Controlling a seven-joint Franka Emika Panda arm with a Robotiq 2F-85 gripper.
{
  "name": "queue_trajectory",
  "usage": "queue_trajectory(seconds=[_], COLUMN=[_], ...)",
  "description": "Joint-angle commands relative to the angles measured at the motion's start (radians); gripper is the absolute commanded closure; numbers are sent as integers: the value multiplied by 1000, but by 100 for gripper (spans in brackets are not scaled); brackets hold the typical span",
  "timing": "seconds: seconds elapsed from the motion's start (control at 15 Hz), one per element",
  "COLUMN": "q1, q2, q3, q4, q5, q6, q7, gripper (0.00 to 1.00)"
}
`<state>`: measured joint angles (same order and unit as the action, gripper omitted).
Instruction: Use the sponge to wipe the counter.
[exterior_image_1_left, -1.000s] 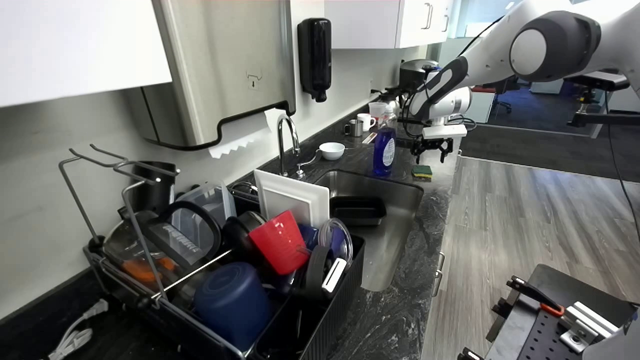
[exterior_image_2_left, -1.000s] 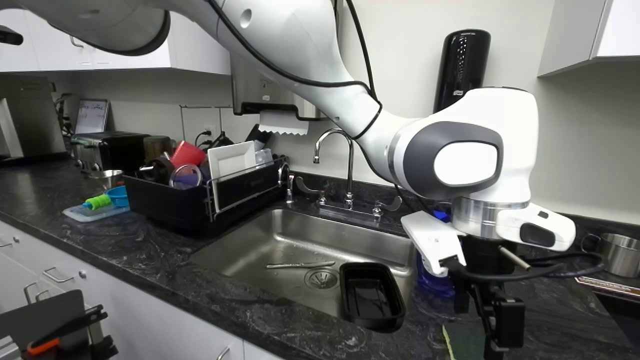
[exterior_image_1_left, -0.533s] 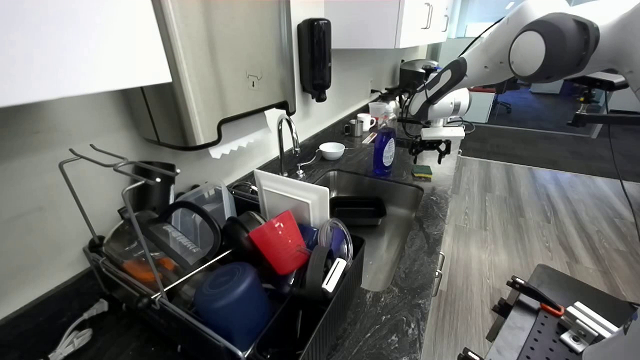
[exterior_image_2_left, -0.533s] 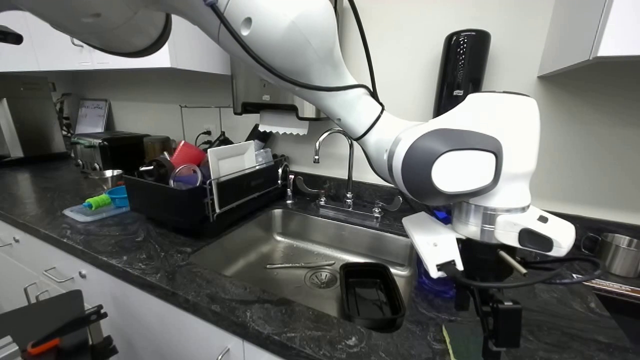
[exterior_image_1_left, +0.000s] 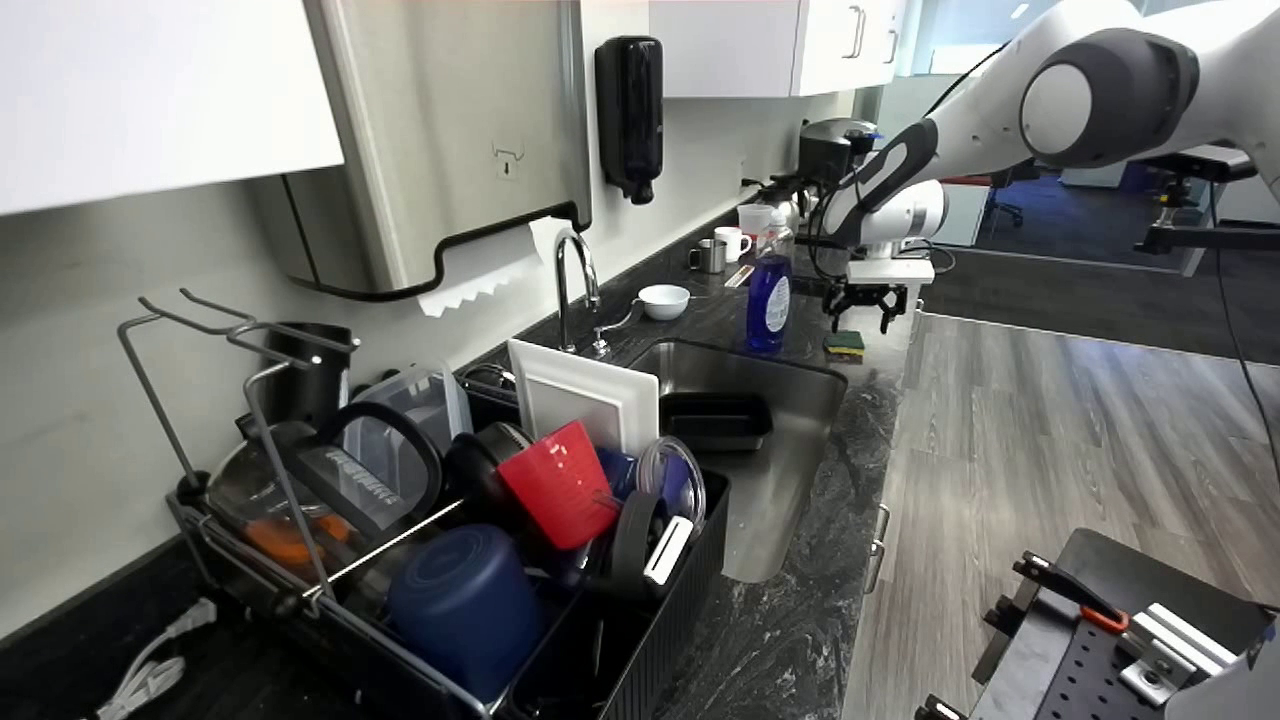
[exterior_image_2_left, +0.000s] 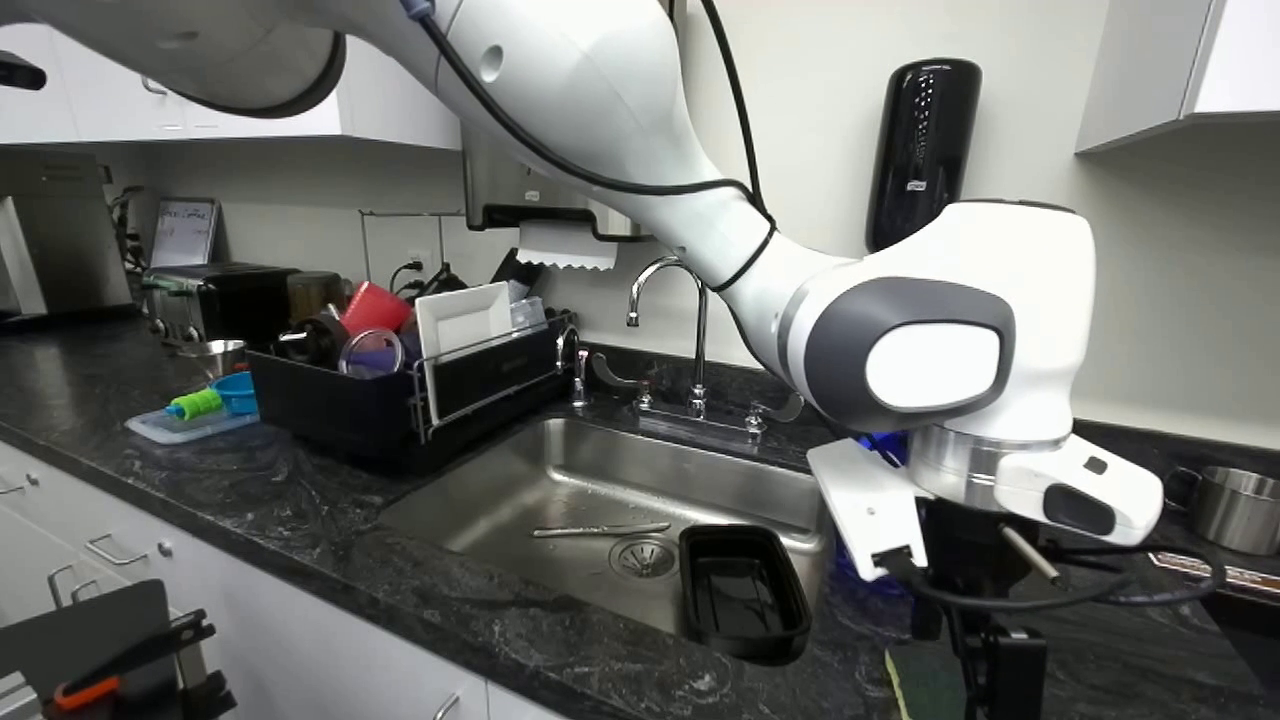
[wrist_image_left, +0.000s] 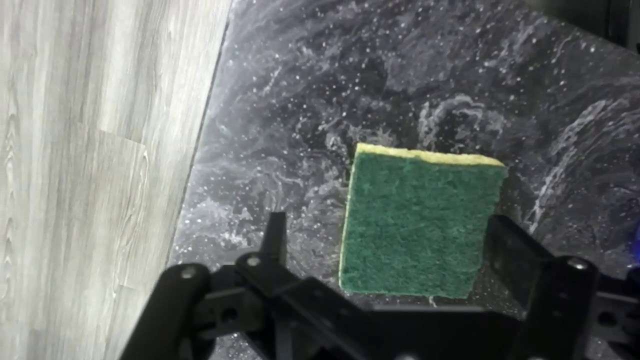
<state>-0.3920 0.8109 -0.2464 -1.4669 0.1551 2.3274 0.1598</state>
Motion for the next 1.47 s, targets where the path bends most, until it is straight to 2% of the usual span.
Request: queue_trajectory(seconds=[0.0, 1.4], q1=[-27, -25], q2=[9, 60], q3=[25, 74], q4=[-6, 42], q5=[25, 27], q6=[26, 55], q7=[-19, -30], gripper=[0, 0])
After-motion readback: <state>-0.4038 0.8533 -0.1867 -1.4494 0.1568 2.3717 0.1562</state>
